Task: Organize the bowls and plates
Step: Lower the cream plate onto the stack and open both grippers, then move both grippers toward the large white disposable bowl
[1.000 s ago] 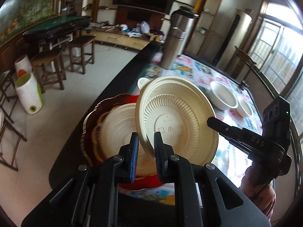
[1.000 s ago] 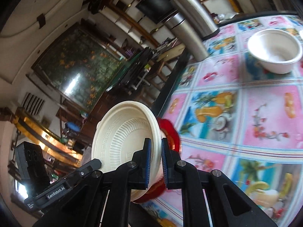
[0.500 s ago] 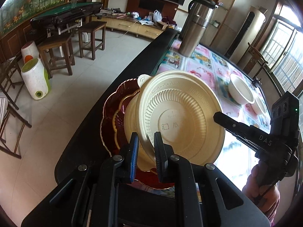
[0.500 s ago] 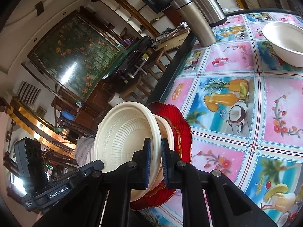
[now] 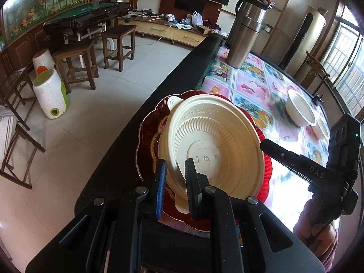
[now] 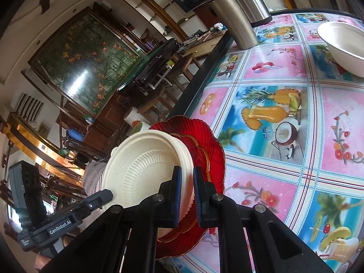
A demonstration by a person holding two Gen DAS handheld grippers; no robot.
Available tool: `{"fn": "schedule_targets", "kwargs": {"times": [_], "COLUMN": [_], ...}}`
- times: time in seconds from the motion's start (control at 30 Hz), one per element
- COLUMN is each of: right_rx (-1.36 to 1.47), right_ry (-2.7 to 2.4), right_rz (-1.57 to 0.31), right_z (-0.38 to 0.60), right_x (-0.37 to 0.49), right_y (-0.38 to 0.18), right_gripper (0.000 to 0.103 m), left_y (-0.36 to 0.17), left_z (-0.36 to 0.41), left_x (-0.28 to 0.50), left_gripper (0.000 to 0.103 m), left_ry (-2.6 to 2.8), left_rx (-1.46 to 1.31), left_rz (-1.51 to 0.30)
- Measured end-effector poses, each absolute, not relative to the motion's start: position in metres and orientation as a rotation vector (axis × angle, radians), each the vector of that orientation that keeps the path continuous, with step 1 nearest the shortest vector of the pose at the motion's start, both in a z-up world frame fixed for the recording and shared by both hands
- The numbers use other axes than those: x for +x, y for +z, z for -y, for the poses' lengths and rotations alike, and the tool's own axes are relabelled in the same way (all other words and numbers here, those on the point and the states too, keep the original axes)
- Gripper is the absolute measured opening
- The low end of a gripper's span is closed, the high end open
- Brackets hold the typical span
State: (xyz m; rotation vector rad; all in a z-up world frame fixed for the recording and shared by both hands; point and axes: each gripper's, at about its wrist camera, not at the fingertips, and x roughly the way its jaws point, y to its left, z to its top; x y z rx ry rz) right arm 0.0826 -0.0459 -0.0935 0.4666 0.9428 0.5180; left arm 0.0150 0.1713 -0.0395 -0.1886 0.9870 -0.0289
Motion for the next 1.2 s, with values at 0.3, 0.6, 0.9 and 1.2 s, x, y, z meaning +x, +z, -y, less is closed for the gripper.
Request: {"fn": "schedule_targets", "kwargs": {"times": [0.3,0.6,0.9,1.2], "right_rx": [0.474,0.515,0.592,0.617], "right_ry": [0.519,0.487,0.410,0.307], "right_rz": [-0.915,-0.833,-0.782,-0.726], "right_z": [0.052,0.087,0.141,0.207], "right_x": [0.079,0.075,0.074,0.058], "right_y": [-0.091,-0.083,-0.081,-0.078], "right_gripper": [0.015,0.015,0.015,0.021], "left_y": [-0.052,-0.039,-0.011,-0.001], "left_z": [-0.152,-0.143,-0.119,-0.044], "left_x": [0.023,0.024,0.011,0.006], "left_gripper": [0.017,0.018,0.046,0.056], "left_ry": [0.008,0.086,0.114,-0.011], "left_rx": [-0.021,0.118,0.217,0.296], "left_rz": [-1.018,-0.953,-0.810,-0.729]}}
